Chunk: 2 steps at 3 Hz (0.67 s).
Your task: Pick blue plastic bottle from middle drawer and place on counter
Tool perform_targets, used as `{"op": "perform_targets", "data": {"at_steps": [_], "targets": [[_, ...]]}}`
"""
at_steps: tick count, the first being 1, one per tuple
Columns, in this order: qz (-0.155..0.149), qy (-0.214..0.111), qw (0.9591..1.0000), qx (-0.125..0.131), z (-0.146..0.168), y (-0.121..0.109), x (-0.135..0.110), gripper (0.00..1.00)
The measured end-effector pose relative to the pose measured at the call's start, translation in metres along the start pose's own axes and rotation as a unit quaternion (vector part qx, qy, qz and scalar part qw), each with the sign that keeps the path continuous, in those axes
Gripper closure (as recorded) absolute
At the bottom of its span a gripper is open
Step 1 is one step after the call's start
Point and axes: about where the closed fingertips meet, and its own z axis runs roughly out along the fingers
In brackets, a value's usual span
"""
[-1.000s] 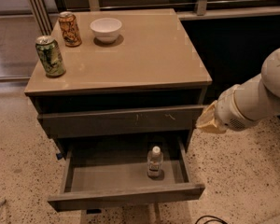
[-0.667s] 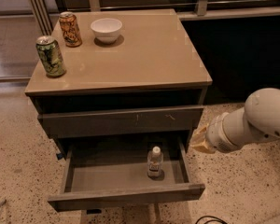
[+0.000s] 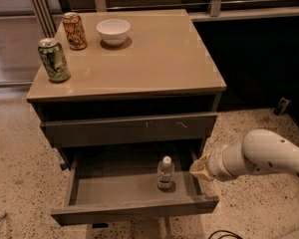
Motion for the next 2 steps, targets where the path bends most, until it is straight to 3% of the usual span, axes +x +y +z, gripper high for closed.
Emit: {"op": "perform_targets", "data": {"at_steps": [1,2], "targets": [[0.001,0.0,1.0,-0.002,0.001,0.001,0.001,1.0],[-0.009,0.009,0.9999,-0.007,0.013,0.004,0.011,0.81]]}}
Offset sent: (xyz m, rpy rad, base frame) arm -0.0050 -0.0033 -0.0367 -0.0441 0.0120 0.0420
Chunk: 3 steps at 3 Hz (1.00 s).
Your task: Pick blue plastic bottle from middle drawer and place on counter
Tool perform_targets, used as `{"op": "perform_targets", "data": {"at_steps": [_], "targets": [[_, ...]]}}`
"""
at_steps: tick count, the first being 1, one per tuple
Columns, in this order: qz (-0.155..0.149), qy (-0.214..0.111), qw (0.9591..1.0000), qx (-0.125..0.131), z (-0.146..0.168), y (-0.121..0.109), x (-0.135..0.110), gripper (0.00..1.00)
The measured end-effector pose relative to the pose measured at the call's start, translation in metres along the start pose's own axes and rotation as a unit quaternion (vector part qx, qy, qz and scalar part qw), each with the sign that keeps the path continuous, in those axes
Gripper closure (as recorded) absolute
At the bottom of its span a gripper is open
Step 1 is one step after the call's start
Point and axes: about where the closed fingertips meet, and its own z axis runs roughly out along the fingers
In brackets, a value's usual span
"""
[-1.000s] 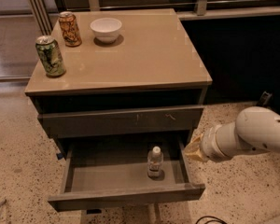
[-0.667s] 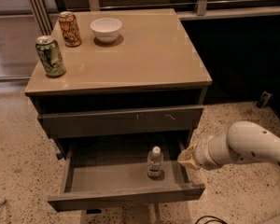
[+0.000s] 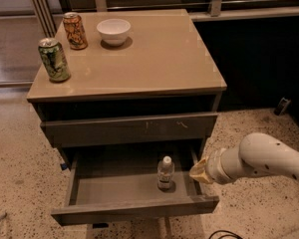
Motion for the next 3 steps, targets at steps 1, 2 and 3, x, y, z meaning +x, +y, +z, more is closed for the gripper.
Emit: {"op": "perform_targets", "data": {"at_steps": [1,2,3], "targets": [[-0.004,-0.001,1.0,-0.009,0.016,0.005,0.008,0.58],[-0.006,-0.011,0.9998,-0.018,0.032,0.008,0.011,0.35],[-0.007,-0.027,0.9993,-0.024,0.048,0.009,0.011,0.26]]}}
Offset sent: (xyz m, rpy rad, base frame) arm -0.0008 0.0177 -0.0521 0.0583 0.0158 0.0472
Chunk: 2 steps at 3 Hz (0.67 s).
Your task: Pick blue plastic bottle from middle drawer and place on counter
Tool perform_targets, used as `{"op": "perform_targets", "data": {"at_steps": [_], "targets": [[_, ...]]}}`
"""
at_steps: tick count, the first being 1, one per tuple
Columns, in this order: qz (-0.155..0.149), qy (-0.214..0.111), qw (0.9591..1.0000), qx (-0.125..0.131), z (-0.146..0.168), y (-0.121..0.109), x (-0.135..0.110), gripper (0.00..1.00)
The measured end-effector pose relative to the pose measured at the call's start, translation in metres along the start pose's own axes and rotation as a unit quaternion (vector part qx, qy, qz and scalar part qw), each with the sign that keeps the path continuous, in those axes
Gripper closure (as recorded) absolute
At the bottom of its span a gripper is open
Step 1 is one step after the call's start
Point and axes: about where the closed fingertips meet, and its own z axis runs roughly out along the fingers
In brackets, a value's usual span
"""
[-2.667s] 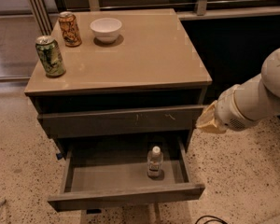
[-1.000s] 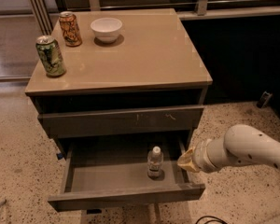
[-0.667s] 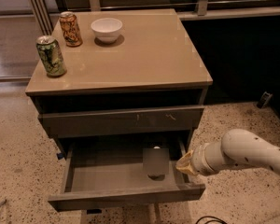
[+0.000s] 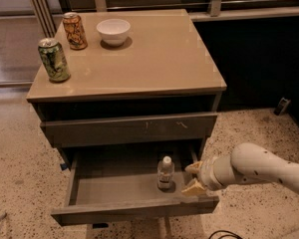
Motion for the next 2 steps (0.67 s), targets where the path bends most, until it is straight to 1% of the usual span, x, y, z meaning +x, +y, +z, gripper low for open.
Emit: {"op": "perform_targets", "data": {"at_steps": [1,2], "targets": [[0.001,-0.026,0.9997,0.0,0.015,-0.004,-0.002,0.21],[0.005,-0.053,0.9986,0.002,0.031,-0.011,-0.003,0.2]]}}
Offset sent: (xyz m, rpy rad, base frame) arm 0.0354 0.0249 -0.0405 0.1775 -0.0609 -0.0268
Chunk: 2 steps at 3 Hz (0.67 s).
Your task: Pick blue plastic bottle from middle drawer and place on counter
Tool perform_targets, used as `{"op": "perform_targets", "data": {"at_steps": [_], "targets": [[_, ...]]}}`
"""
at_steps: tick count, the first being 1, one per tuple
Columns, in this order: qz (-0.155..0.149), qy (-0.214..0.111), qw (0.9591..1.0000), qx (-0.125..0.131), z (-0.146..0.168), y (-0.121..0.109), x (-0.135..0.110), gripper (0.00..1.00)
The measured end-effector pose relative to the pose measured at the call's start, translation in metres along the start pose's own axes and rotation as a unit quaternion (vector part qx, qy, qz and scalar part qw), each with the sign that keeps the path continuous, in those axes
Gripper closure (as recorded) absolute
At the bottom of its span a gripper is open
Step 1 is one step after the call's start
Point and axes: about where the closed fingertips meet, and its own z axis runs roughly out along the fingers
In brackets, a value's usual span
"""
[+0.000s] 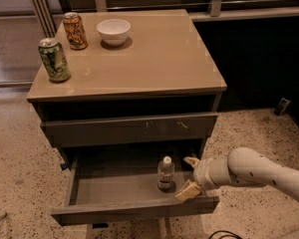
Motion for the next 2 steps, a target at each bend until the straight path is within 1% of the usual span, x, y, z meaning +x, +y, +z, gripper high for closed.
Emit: {"op": "perform_targets", "data": {"at_steps": [1,2], "targets": [[0.004,-0.029,0.9996,0.004,0.018,-0.009,-0.002,0.21],[0.005,-0.061,0.9981,0.008,0.043,-0.021,-0.006,0.2]]}}
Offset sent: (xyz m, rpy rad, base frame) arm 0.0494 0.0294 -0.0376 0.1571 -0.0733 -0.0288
